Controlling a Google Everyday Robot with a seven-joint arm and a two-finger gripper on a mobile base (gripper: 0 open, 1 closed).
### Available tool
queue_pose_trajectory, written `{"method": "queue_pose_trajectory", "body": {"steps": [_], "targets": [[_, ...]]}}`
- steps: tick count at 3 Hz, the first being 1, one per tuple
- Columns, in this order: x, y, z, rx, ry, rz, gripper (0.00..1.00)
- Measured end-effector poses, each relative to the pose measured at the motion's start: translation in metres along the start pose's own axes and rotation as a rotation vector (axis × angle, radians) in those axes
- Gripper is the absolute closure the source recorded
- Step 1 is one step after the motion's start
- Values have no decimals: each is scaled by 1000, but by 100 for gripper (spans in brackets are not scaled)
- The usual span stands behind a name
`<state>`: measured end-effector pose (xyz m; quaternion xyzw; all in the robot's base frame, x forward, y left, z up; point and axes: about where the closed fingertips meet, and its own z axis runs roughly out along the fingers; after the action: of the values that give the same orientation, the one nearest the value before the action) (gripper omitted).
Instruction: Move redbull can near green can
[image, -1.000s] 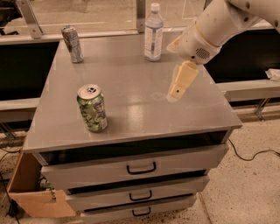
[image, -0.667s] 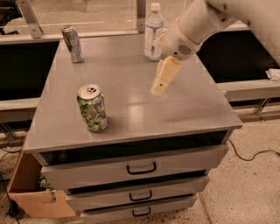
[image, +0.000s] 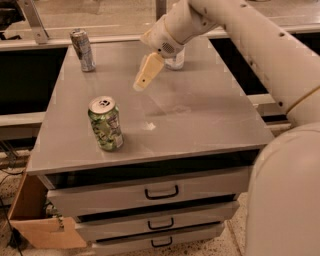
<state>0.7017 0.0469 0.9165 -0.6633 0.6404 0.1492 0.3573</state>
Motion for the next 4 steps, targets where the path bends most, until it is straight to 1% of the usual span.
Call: {"method": "queue_pose_trajectory", "body": {"steps": [1,2,3,4], "targets": [[-26,-24,40,30,-75,41,0],[-47,-42,73,86,-126,106,0],[-74,-55,103,157,-178,188,0],[-95,-66,135,202,-249,270,0]]}}
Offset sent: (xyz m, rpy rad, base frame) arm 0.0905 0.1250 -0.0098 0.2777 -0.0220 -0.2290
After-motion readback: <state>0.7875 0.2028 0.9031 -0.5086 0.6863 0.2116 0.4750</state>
